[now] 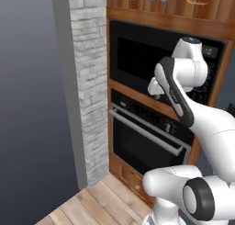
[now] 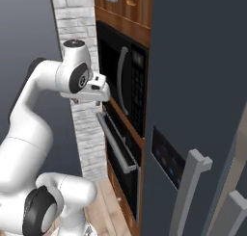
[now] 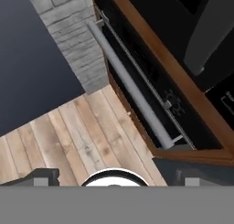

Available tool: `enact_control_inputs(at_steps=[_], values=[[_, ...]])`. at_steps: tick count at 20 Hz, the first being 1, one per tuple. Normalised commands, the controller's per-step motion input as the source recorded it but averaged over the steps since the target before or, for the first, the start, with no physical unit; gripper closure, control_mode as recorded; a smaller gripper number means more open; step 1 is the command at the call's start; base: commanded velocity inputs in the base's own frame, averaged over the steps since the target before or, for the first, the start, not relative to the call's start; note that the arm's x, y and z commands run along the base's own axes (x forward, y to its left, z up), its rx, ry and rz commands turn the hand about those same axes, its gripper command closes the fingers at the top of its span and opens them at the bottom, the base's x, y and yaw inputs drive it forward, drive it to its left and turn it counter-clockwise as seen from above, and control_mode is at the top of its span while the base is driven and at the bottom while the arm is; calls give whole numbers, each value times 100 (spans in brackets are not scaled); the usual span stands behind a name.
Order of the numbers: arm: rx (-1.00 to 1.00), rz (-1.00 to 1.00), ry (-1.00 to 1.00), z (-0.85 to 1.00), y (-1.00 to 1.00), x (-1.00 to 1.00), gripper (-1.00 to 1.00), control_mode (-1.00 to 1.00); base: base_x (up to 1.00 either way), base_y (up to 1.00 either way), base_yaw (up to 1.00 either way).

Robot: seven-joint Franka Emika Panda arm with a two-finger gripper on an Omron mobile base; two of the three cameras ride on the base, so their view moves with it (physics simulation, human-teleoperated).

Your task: Take the baked cake out of the oven and place it on the plate for cooling. Then close the oven door.

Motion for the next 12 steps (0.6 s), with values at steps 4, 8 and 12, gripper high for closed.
enact_control_inputs(at_steps=[4, 8, 12], values=[[0, 16, 0, -17, -6, 0, -100, -100, 2, -9, 8], [-10, 3, -6, -12, 64, -6, -100, -100, 0, 0, 0], [-29, -4, -13, -30, 73, 1, -100, -100, 0, 0, 0]])
